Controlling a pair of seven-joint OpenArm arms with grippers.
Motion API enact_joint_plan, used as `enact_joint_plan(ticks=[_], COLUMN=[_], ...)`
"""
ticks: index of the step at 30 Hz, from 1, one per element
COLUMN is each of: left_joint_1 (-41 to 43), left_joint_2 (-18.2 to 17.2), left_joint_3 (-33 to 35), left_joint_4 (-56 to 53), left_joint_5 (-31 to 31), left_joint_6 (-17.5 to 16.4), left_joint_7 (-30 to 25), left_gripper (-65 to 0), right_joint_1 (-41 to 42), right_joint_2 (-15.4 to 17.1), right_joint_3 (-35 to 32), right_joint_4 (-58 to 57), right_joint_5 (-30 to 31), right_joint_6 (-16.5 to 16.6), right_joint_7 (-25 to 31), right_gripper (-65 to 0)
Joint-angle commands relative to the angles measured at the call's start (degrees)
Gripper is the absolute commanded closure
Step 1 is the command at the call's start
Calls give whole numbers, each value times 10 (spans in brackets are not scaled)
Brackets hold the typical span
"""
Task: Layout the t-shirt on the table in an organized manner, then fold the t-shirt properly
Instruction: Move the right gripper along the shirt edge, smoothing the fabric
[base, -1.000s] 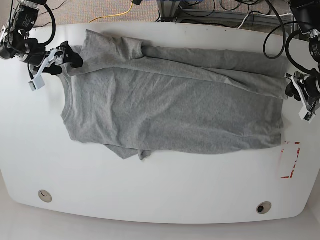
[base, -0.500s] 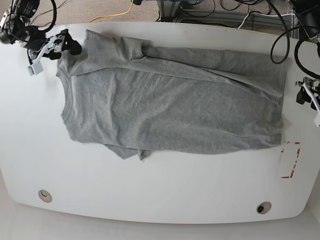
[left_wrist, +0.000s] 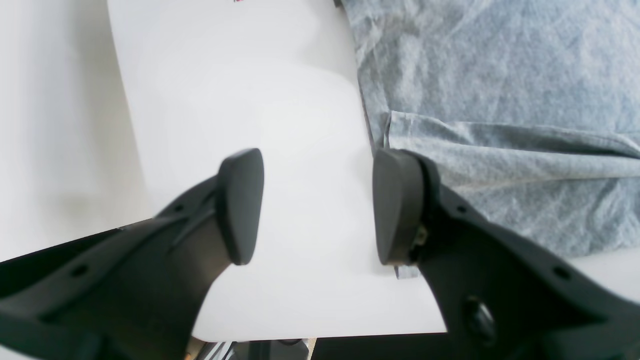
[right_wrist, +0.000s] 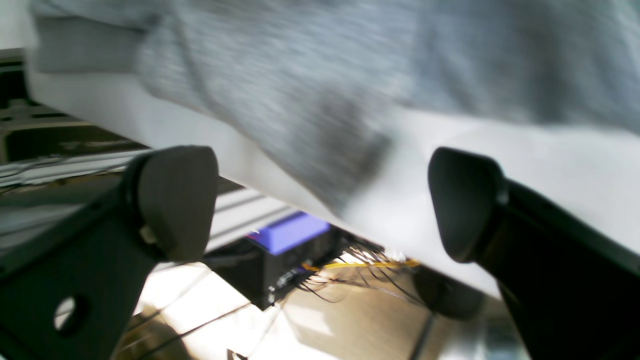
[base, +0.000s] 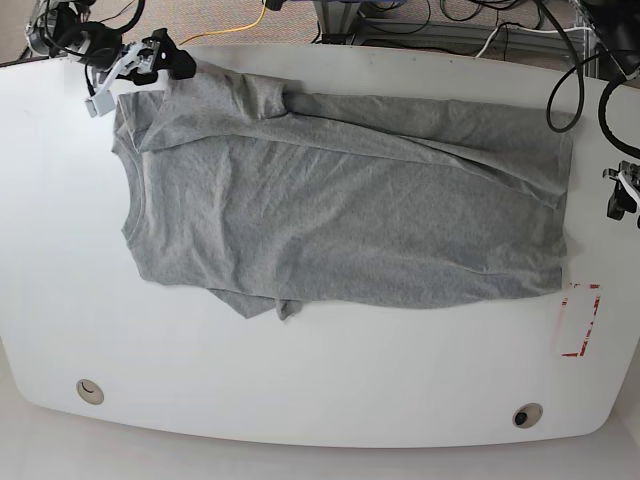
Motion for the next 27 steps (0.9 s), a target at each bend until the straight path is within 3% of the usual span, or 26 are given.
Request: enact_joint_plan(ticks=[1,13,17,21,23,27], left_joint_1=[-8,-8,-7,-7,-7,-7], left_joint_2=[-14,-14,-14,-14,-14,-14], left_joint_3=[-4,-6,-6,-6,-6,-5], left_joint_4=[11,13,13,13,13,13], left_joint_5=[-3,-3,-3,-3,-3,-2], left_joint_6=[-1,-1,-1,-1,-1,-1], left_joint_7=[-6,-6,-6,-6,-6,-6], left_gripper=[-331,-328,-328,-326,-326,-326], right_joint_1=[-7,8,19,24,24,22], right_joint_2=[-3,-40,-45,-46,-46,-45], right_joint_3=[-6,-39,-39,-39,-39,-39], right_joint_4=[7,6,6,5,5,7], right_joint_5=[1,1,1,1,1,1], right_joint_6=[1,1,1,1,1,1], right_joint_7=[-4,-4,-4,-4,-4,-4], right_gripper=[-650,-629,-442,-136,-46,-19])
